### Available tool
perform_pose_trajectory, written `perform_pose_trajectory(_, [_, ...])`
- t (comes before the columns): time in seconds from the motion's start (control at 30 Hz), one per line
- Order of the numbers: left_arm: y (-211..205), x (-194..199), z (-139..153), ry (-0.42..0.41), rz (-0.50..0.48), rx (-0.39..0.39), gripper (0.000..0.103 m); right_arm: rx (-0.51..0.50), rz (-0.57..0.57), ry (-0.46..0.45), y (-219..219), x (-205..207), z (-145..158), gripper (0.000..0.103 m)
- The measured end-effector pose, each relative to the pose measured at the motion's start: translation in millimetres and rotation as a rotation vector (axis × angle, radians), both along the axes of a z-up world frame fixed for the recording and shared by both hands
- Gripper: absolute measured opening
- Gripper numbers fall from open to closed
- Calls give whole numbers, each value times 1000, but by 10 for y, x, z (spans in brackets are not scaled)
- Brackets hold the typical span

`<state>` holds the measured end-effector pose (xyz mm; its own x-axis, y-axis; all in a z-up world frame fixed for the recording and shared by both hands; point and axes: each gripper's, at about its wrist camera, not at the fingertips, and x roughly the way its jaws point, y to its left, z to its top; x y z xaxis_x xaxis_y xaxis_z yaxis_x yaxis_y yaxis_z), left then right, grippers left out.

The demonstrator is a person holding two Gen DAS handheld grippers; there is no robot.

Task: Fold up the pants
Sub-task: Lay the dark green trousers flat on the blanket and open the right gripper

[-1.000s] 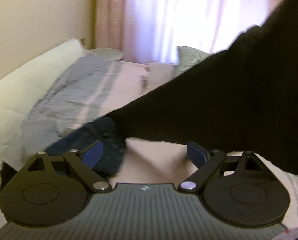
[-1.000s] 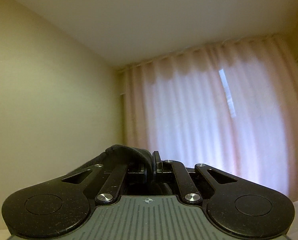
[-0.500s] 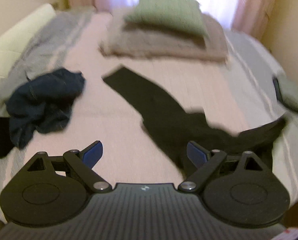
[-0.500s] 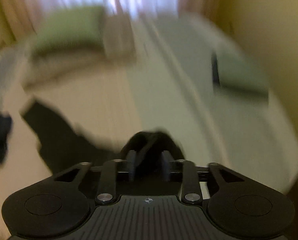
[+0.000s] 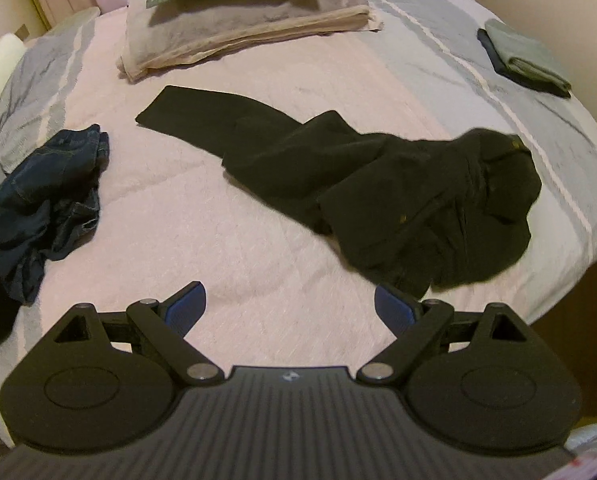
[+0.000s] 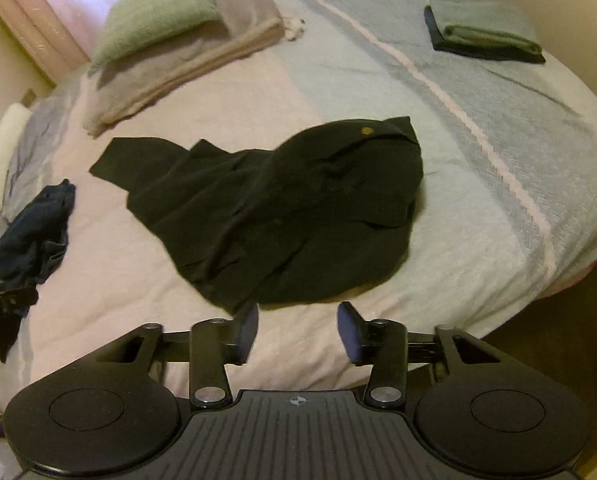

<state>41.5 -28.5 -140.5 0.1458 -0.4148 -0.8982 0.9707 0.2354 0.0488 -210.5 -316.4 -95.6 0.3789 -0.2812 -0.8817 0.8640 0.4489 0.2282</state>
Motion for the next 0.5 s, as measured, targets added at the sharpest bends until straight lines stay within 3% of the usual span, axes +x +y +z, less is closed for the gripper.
perform_pose_trajectory(0.1, [219,-15,89,-1,-12,-1,89,-28,7,-16,301,13,67,54])
perform_pose_trajectory(0.5, [836,-127,395,-15,-70,-73,89,-88,12,-3,1194,-74,103,57])
